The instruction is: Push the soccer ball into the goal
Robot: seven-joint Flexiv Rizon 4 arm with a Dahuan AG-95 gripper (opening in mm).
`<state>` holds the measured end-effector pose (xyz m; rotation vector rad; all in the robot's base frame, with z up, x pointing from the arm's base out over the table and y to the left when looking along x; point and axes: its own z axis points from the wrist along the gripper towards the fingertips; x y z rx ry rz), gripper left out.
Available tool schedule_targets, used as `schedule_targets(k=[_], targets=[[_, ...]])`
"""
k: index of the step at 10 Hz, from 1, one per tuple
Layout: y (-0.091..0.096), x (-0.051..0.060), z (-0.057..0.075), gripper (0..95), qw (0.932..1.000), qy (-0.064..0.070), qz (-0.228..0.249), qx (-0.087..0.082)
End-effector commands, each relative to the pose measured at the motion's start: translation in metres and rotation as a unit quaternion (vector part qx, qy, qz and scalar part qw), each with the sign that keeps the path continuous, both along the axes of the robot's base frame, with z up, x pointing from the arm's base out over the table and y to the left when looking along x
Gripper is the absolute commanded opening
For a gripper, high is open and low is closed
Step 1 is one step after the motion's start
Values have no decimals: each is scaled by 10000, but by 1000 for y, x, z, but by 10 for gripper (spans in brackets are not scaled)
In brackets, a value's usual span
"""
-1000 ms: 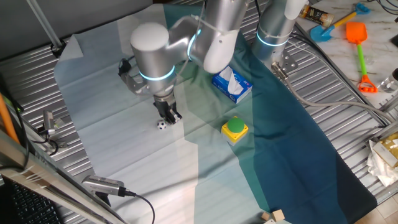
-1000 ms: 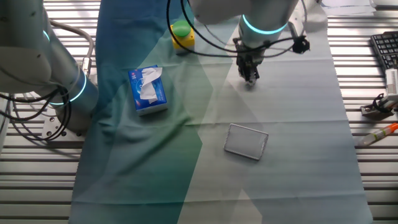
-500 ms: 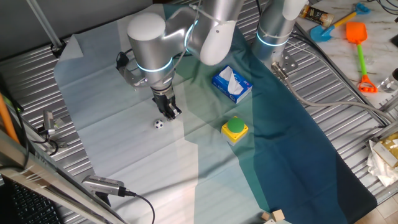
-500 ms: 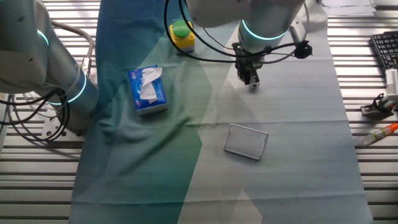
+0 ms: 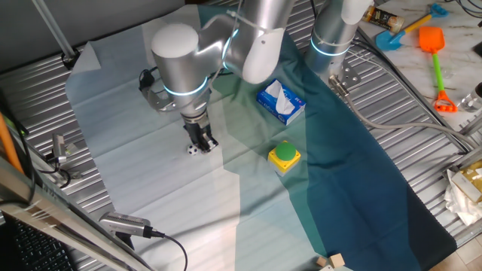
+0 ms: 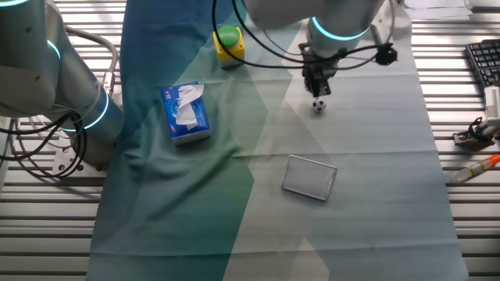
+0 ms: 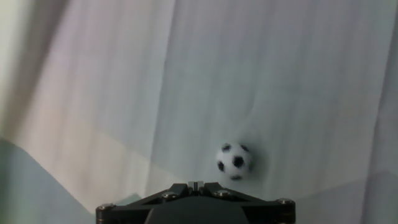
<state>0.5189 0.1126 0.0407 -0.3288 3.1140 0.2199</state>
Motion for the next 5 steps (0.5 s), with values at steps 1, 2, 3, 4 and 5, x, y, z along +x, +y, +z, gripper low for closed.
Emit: schedule_targets(k=[1,2,3,4,5], targets=[[0,6,2,0,10000,50,-9,25],[0,7,2,0,10000,52,-34,33],[1,9,1,0,10000,47,-57,45],[2,10,1,0,10000,52,-60,41],[3,12,-1,0,9999,54,-82,43]])
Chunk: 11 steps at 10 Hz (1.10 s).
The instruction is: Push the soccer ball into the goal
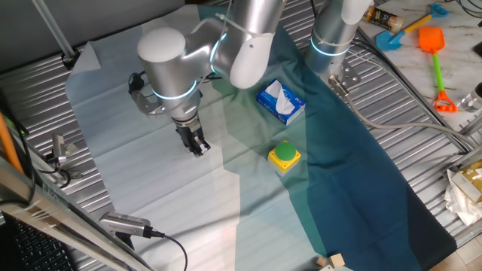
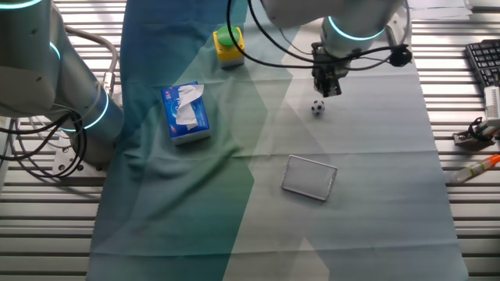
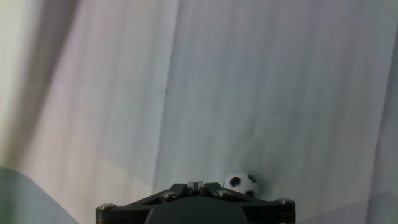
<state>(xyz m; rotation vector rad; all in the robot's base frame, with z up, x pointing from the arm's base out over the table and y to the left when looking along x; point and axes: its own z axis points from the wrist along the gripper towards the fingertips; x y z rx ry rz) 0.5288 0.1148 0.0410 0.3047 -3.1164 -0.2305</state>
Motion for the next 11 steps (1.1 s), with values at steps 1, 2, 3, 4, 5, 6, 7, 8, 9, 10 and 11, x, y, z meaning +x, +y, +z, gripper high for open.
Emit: schedule_targets(k=[1,2,3,4,5,6,7,8,9,10,11], targets=[[2,5,-5,0,10000,11,-24,13],[1,8,-8,0,10000,-5,-28,12],[0,10,-13,0,10000,-27,-28,15],[-2,9,-15,0,10000,-39,-9,-1],[-5,7,-16,0,10000,-50,8,-6],[-12,4,-17,0,10000,-67,73,-13],[-19,1,-19,0,9999,-90,125,-8],[-22,-1,-20,0,9998,-134,143,-17],[-23,-1,-20,0,9998,-146,142,-18],[-23,-1,-20,0,9998,-141,108,-15],[-23,-1,-20,0,9999,-132,56,-27]])
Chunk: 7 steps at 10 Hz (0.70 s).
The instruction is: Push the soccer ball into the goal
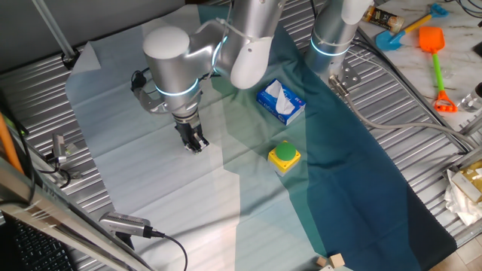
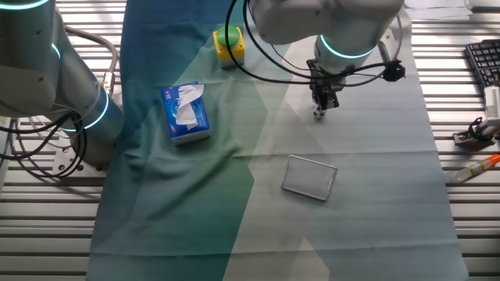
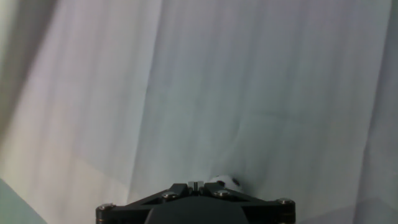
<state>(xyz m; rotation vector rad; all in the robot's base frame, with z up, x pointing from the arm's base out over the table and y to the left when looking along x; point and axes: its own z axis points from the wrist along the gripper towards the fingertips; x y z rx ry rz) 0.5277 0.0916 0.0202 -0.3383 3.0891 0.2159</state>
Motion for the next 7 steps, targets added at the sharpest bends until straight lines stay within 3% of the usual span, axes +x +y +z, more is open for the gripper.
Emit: schedule_targets(k=[1,2,3,4,7], targets=[[0,0,0,0,9998,49,-178,7],[0,0,0,0,9994,80,-328,36],[0,0,0,0,9971,154,-699,244],[0,0,0,0,9958,183,-846,312],[-2,6,2,0,9953,162,-898,320]])
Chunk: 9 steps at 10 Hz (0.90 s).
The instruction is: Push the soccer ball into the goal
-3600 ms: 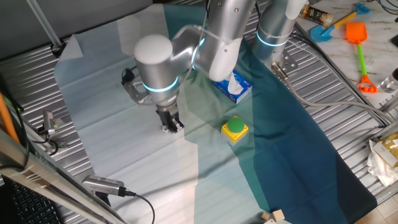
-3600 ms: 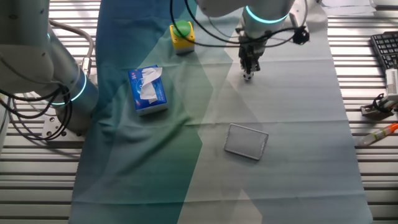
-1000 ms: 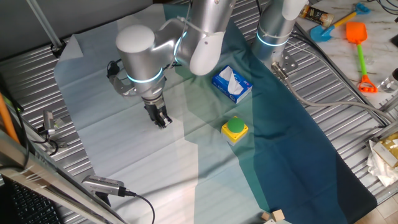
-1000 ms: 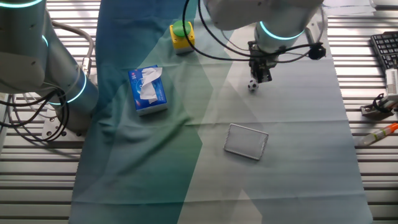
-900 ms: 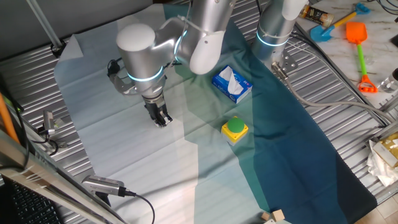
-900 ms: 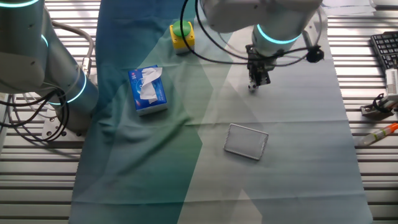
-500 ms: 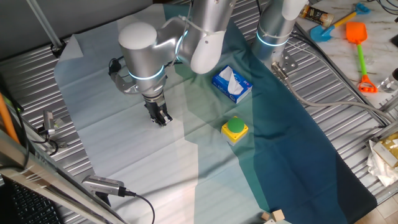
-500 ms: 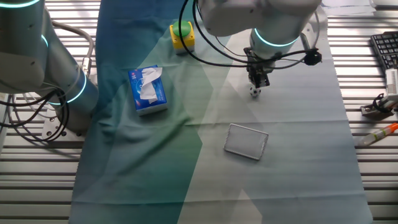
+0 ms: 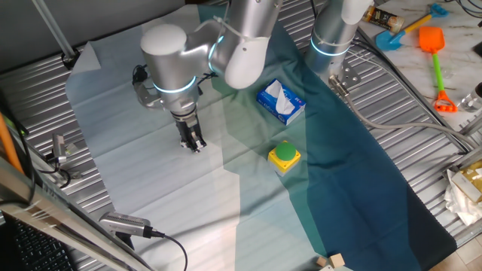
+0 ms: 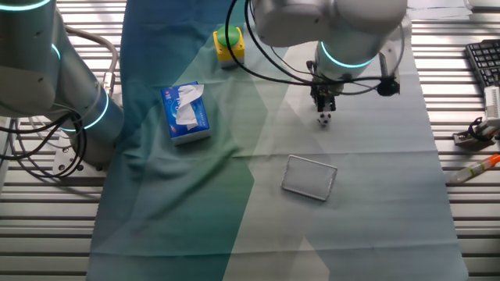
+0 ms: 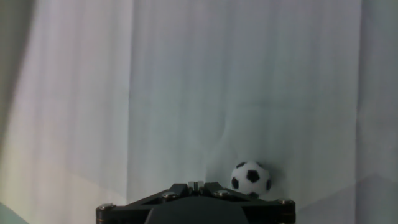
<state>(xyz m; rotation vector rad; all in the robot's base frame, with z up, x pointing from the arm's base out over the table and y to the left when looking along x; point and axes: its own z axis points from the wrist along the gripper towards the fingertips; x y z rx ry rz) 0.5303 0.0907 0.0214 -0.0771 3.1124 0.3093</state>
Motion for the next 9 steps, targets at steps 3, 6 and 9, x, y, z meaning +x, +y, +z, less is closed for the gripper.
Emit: schedule_targets(k=[3,6,9], targets=[[-6,12,1,0,10000,18,-19,24],[-26,4,-7,0,9998,-56,178,28],[-41,1,4,0,9993,-43,354,61]])
